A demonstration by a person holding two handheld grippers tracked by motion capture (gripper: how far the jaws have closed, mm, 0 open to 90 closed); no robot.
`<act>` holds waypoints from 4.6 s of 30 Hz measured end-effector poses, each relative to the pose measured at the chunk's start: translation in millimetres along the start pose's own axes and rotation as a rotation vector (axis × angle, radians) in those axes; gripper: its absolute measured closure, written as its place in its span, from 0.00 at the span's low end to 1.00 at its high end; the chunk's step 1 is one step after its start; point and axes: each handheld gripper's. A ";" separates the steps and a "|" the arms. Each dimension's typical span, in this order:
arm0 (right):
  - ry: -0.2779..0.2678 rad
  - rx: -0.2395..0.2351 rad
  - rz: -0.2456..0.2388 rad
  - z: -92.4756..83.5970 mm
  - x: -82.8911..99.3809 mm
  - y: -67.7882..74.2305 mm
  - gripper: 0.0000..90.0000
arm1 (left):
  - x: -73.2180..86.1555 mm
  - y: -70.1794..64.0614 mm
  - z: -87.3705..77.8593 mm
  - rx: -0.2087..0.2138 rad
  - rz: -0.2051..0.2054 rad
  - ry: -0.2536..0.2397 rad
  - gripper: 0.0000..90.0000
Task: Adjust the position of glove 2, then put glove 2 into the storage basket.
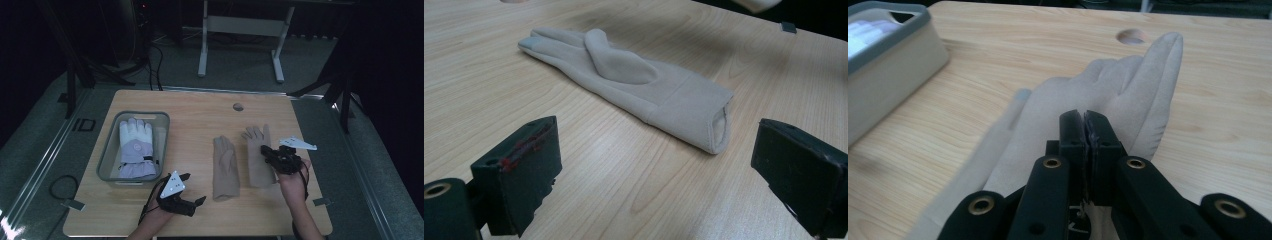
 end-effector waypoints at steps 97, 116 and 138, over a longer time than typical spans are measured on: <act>0.191 -0.260 -0.154 95.6 -29.8 15.8 0.48 | -49.4 -25.0 54.9 0.212 0.188 0.173 0.27; 0.303 -0.300 -0.156 138.1 -1.0 13.1 0.65 | -43.2 -23.5 76.5 0.216 0.203 0.299 0.36; 0.185 -0.149 -0.405 122.9 9.1 40.8 0.83 | -46.9 -32.4 79.5 0.098 0.326 0.369 0.63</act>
Point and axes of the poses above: each handheld gripper's, and its own axes: z roughly forward along the jaws, x roughly out of its underside, y roughly to its left, and after that the axes turned 4 degrees about y, right-handed
